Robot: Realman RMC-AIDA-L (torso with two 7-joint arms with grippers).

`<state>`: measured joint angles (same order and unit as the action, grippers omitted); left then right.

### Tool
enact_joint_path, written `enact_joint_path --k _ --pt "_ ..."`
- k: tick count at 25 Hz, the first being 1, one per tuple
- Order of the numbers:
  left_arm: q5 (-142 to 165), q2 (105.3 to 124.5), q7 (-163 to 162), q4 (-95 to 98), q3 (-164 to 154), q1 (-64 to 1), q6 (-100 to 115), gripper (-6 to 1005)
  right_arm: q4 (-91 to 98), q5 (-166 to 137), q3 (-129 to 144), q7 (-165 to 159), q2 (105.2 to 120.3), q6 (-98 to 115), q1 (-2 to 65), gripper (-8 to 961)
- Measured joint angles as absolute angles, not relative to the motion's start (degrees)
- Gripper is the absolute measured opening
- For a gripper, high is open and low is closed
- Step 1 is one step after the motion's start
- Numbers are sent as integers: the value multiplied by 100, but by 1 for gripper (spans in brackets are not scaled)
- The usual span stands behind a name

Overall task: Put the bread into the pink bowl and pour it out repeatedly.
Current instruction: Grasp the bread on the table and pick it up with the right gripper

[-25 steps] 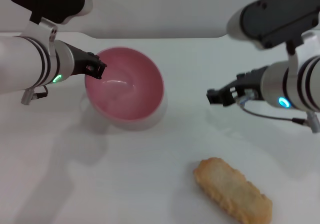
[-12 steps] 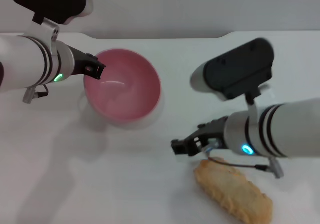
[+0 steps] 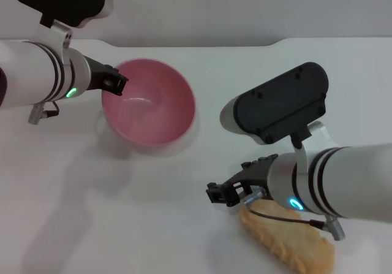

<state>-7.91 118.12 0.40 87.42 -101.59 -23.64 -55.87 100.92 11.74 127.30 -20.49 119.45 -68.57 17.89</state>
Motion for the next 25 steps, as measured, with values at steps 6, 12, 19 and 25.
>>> enact_joint_path --k 6,12,19,25 --pt "-791 11812 36 8675 -10111 -2401 -5577 35 10367 1037 12896 -2308 11944 -7004 1613 741" --pt "-791 11812 31 8603 -10050 -2414 -5571 35 10557 478 13155 -2706 11948 -7432 1483 742" --pt "-791 11821 26 8447 -9988 -2479 -5541 35 10271 443 13144 -2794 11936 -7435 1397 742" --pt "-791 11822 26 8370 -9989 -2583 -5536 35 10174 537 13172 -2805 11936 -7308 1395 742"
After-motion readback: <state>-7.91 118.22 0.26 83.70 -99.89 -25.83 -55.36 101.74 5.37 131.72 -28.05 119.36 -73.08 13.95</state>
